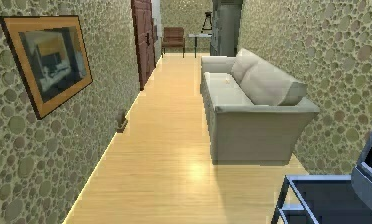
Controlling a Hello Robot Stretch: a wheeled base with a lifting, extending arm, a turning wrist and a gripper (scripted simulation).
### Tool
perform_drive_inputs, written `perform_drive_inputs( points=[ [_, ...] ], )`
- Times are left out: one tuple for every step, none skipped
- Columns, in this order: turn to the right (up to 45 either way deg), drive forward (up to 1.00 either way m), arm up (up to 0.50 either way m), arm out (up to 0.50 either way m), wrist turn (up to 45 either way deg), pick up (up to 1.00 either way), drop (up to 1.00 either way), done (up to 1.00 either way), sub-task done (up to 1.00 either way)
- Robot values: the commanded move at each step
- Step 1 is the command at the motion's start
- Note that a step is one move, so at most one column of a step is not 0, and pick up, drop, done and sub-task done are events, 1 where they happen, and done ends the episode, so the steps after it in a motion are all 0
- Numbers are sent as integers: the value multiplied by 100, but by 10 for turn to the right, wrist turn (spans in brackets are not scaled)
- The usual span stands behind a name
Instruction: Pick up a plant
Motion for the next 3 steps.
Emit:
perform_drive_inputs(
  points=[
    [0,0,0,0,360,0,0,0,0],
    [0,0,-28,0,0,0,0,0,0],
    [0,0,0,0,0,100,0,0,0]
  ],
)
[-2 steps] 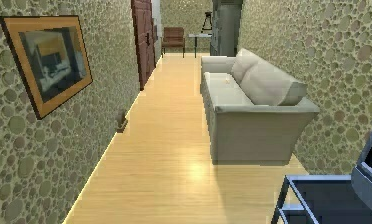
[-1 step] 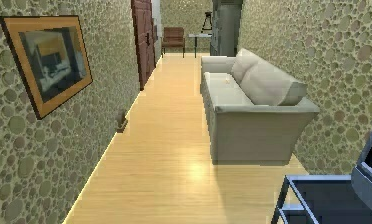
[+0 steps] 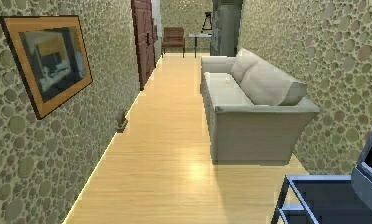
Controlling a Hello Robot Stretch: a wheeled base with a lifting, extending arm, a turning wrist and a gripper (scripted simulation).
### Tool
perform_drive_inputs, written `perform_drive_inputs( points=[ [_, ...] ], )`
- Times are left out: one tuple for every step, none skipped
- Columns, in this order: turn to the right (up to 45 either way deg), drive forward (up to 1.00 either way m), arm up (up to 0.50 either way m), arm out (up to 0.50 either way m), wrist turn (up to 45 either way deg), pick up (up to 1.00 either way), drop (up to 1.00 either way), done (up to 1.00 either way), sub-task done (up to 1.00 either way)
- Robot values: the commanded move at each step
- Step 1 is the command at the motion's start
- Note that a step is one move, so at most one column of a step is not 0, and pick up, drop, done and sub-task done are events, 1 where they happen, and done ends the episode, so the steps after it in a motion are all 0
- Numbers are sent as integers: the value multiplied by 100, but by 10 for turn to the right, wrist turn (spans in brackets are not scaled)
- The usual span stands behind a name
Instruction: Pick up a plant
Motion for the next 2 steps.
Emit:
perform_drive_inputs(
  points=[
    [0,0,10,0,0,0,0,0,0],
    [0,0,0,0,0,0,0,100,0]
  ],
)
